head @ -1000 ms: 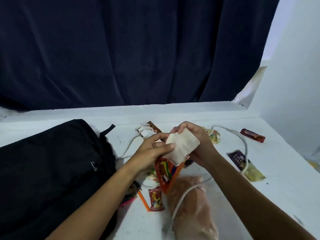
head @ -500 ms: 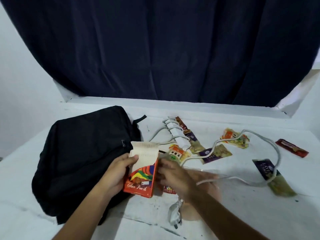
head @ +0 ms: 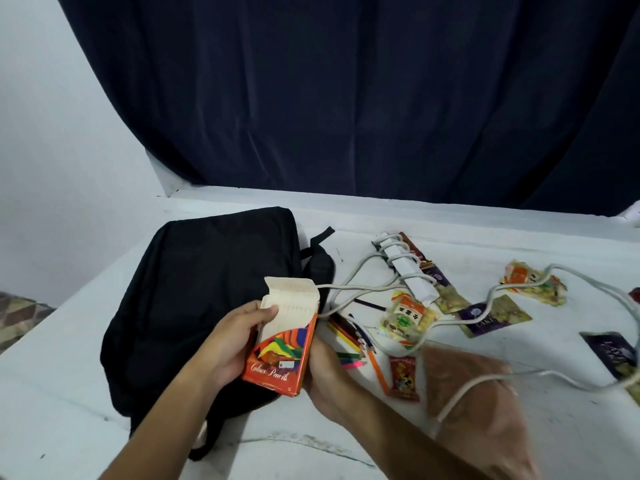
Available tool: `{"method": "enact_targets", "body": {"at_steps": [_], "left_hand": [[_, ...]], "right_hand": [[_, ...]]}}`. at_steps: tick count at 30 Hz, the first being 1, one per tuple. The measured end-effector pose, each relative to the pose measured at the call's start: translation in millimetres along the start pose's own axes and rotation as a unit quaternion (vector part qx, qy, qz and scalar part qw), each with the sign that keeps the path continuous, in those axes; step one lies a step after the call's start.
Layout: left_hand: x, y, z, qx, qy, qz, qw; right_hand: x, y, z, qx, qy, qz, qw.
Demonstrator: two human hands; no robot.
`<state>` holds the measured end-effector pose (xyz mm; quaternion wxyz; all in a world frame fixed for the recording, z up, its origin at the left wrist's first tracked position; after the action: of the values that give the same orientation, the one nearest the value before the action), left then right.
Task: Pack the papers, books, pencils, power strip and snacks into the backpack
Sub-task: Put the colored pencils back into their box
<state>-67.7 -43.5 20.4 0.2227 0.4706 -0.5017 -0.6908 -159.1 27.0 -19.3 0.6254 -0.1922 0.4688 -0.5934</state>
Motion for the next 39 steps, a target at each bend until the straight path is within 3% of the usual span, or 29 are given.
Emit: {"method": "enact_targets", "body": {"at_steps": [7,10,12,14,16,18,21,28,32,36,39], "left_hand": [[8.1,3.7,-50.6,-0.008,0.002,-0.016,1.0],[12.7,2.2,-54.7,0.0,-0.001,-0.013,1.0],[15.3,-2.6,-54.0,0.014,0.011,0.004,1.0],[16.0,-11.1,-52.7,0.019,0.016,0.017,1.0],[15.5,-19.7,-52.9,0.039,0.023,0.039,0.998],[14.2,-25.3,-51.0,0.07,0.023,0.069,0.995],[11.3,-31.4,-43.2,0.101,-0.004,0.098,0.99],[21.3,-43.3,-46.9,0.124,0.033,0.158,0.979],[23.3,-47.3,-45.2,0.139,0.039,0.165,0.976],[27.5,-50.4,-43.3,0.138,0.042,0.161,0.976],[26.9,-50.5,-41.8,0.139,0.033,0.166,0.976]], "right_hand": [[30.3,21.9,18.0,-0.022,-0.017,0.062,0.998],[30.2,2.5,-0.5,-0.136,0.026,-0.017,0.99],[22.9,-18.8,-24.6,-0.267,0.085,-0.107,0.954],[13.0,-36.4,-47.2,-0.421,0.134,-0.193,0.876],[6.7,-39.5,-64.8,-0.561,0.145,-0.203,0.789],[4.2,-33.9,-75.5,-0.638,0.123,-0.187,0.737],[1.1,-23.9,-76.0,-0.673,0.107,-0.184,0.708],[3.5,-18.3,-78.3,-0.711,0.106,-0.189,0.669],[-6.9,-33.8,-78.1,-0.672,0.136,-0.224,0.693],[-22.0,-51.1,-57.6,-0.503,0.091,-0.225,0.829],[-21.0,-48.4,-39.8,-0.447,0.015,-0.182,0.875]]}}
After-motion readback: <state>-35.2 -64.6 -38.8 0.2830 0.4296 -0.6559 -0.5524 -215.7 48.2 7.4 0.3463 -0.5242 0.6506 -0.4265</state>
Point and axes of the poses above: each hand's wrist, its own x-axis towards the middle knuckle, its own z-axis out of the palm, y = z × x, the point moved 5 cm from there along x, towards the middle knuckle, and after that the axes turned 3 degrees about x, right-handed, at the moved point
